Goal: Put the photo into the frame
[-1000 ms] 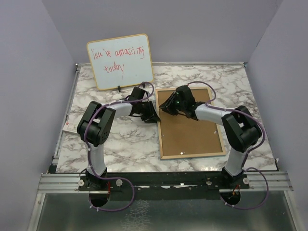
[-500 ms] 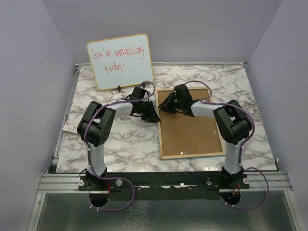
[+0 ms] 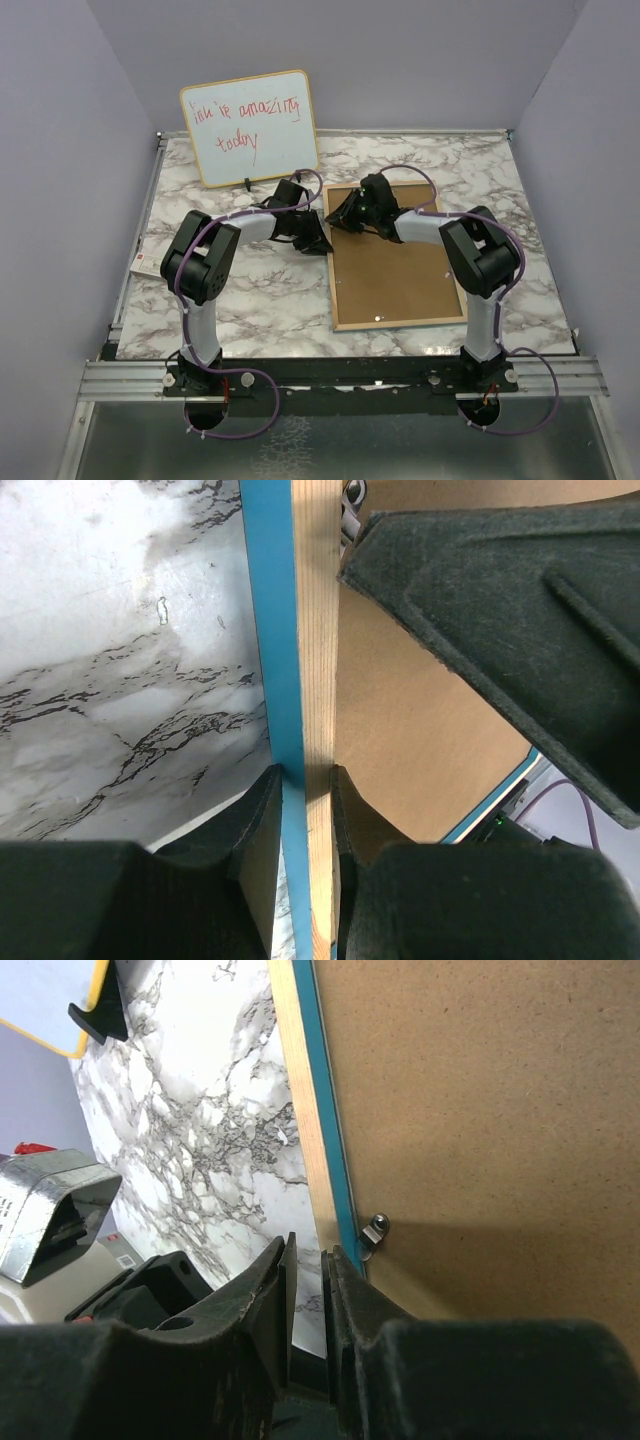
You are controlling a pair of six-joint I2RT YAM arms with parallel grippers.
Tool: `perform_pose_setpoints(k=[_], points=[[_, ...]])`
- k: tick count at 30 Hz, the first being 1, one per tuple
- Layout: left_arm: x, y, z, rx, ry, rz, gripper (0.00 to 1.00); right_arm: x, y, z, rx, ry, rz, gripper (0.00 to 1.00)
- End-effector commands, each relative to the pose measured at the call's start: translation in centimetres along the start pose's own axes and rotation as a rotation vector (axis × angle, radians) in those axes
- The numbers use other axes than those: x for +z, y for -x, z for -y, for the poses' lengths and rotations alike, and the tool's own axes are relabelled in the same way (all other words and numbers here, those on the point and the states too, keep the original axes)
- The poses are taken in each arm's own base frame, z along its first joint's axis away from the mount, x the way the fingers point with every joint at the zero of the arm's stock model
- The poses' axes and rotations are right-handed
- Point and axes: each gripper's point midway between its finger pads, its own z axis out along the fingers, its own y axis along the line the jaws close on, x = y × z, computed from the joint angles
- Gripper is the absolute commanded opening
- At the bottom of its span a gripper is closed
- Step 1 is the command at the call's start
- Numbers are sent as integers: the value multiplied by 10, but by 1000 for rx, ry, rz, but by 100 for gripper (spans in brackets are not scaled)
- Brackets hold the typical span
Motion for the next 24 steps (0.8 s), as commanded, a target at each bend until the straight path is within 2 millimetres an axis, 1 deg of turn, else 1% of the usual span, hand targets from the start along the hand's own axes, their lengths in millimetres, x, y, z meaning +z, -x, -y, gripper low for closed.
perform_pose_setpoints(k=[1,10,15,18,24], points=[[9,-28,-69,-38,244,-66,20,11,-7,12,-11,-5,-31,26],[8,-29,-71,-39,248,-67,20,12,-15,35,-1,-64,-45,36],[8,-29,-71,-37,249,-68,20,16,-24,37,-8,-37,-84,39],[9,-29,-72,-38,251,-69,20,17,-28,48,-19,-65,-94,40],[11,-29,-72,-38,248,-72,20,15,-36,80,-103,-133,-48,41]])
